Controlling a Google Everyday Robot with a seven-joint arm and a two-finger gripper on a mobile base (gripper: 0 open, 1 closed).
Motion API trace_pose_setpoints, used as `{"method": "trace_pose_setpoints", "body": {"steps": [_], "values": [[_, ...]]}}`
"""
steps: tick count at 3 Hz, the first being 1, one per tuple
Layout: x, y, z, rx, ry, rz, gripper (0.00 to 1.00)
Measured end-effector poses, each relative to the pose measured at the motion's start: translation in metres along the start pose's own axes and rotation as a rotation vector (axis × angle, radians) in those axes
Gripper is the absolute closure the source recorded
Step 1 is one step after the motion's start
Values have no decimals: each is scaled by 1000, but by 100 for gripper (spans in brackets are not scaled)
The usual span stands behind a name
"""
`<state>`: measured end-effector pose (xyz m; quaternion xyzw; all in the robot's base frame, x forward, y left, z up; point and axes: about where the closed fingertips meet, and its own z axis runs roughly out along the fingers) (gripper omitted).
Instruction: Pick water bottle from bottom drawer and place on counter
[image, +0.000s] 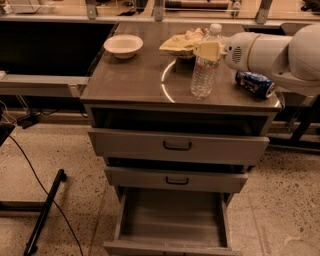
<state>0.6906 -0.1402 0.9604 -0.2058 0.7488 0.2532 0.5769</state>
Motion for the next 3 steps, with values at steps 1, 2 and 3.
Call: {"method": "trace_pose_setpoints", "body": {"steps": [1, 2, 3], "values": [[12, -5, 6, -3, 44, -5, 50], [12, -6, 6, -2, 45, -5, 27], [12, -6, 6, -3, 46, -5, 0]]}}
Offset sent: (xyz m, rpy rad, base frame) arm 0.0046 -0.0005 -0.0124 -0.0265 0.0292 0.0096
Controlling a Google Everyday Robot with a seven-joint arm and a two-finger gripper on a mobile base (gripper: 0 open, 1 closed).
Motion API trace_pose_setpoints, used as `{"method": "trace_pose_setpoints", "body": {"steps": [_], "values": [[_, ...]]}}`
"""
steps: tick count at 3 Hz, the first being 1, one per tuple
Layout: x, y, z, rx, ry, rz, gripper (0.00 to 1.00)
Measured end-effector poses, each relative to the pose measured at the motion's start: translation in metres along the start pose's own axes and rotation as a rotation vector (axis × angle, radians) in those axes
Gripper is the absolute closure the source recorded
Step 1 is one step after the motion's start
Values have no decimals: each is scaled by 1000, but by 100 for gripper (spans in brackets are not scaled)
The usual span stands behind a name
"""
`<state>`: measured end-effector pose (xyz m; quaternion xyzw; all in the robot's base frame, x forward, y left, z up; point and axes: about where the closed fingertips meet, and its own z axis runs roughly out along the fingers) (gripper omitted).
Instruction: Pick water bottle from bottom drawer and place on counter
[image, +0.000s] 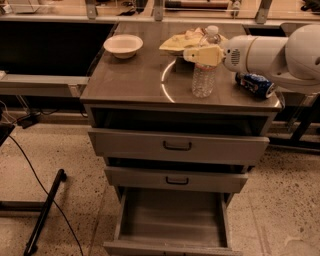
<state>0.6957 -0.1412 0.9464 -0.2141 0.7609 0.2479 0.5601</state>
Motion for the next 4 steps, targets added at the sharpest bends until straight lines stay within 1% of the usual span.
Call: {"method": "trace_pose_setpoints", "body": {"steps": [1, 2, 3, 4], "values": [[0, 0, 0, 0, 0, 0, 0], [-4, -4, -7, 1, -28, -76, 0], [-23, -24, -49, 11, -130, -209, 0], [-30, -35, -73, 30, -158, -263, 0]]}}
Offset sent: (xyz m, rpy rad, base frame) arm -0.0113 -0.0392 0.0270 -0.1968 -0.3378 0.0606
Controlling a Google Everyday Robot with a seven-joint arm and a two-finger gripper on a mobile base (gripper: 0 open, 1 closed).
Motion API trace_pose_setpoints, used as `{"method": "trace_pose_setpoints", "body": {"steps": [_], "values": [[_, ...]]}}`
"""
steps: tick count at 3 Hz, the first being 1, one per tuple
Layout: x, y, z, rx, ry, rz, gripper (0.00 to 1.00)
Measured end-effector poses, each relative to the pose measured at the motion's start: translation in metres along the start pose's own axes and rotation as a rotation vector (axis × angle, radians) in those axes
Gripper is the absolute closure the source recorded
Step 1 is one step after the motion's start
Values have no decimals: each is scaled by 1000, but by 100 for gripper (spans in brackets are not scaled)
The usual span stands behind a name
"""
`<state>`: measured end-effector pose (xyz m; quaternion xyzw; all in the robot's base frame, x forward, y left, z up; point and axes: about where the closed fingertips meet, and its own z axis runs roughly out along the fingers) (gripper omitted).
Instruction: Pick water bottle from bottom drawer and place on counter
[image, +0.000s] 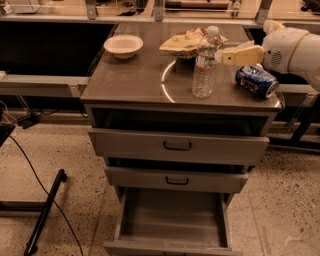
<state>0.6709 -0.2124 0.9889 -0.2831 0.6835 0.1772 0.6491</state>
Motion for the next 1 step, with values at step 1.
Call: {"method": "trace_pose_setpoints", "body": {"steps": [1], "values": [[0, -1, -1, 2, 0, -4, 0]]}}
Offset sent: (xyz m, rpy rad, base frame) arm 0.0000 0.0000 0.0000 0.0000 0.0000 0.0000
